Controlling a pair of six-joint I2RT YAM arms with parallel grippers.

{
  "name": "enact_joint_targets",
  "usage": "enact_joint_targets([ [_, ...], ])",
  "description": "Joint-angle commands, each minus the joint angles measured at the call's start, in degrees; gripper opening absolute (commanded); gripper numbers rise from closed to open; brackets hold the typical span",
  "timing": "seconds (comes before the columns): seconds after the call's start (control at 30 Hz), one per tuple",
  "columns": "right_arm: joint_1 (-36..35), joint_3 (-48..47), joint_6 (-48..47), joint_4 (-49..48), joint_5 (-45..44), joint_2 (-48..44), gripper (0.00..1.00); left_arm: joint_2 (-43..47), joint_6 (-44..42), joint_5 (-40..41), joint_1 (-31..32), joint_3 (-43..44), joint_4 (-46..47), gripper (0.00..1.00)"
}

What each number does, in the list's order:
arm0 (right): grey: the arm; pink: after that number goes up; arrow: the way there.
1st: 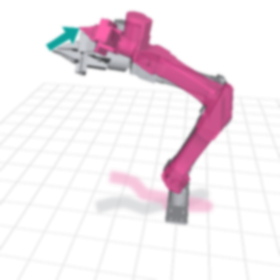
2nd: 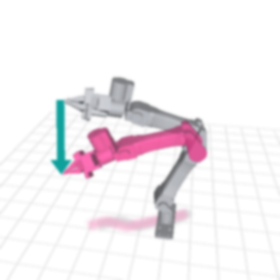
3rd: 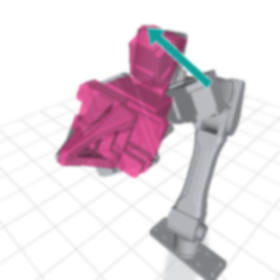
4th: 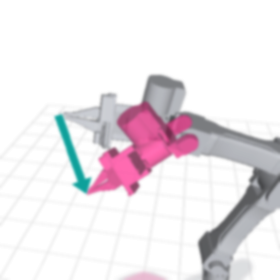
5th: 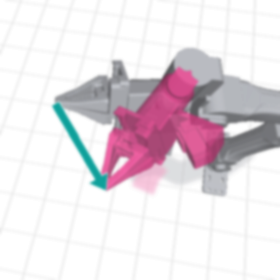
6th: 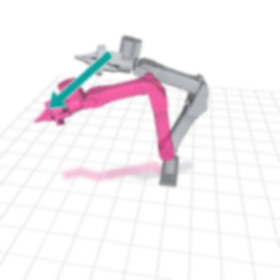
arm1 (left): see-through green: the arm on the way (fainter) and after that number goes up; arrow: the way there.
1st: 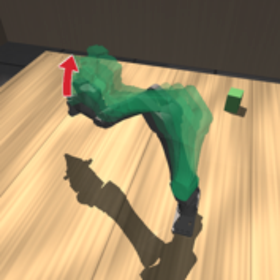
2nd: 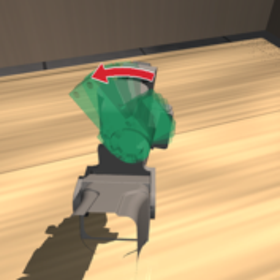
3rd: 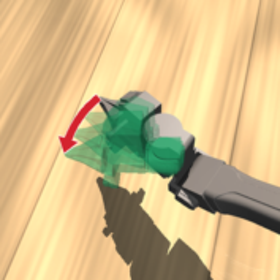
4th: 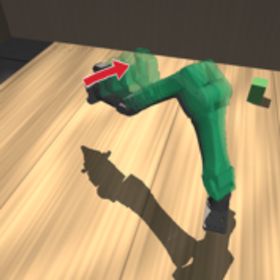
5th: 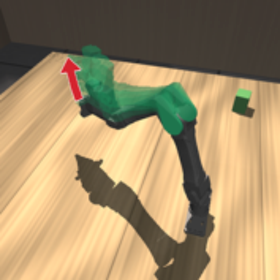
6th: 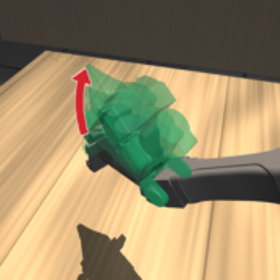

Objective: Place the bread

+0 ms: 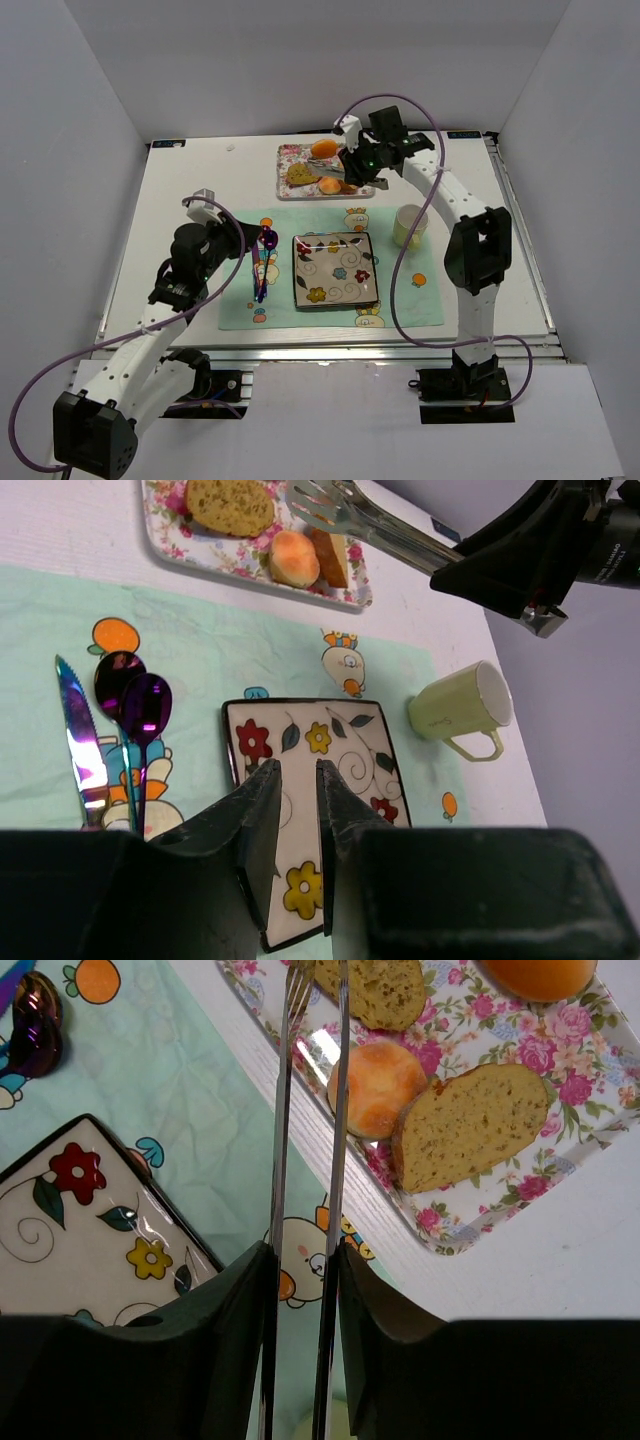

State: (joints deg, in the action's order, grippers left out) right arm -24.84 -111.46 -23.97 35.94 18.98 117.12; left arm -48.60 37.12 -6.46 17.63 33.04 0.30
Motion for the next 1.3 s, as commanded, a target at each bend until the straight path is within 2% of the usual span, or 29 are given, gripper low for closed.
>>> enact_joint_targets([
  [0.0, -1.43, -3.68, -3.01, -0.34, -1.40, -0.41, 0.38, 1.05, -0.12, 1.27, -0.05, -0.61, -2.23, 0.31],
  [0.17, -2.85, -2.97, -5.91, -3.33, -4.04, 0.74, 0.39, 0.61, -0.56, 1.36, -0.05, -0.17, -2.76, 0.31],
  [0.57, -2.76, -7.89, -13.12, -6.06, -8.87, 8.29, 0.42, -0.62, -0.83, 1.45, -0.05, 0.36, -2.67, 0.32],
  [1.27, -1.44, -6.75, -13.04, -9.49, -8.70, 10.67, 0.52, -3.43, -1.44, 1.01, -0.05, 1.68, -2.40, 0.32],
])
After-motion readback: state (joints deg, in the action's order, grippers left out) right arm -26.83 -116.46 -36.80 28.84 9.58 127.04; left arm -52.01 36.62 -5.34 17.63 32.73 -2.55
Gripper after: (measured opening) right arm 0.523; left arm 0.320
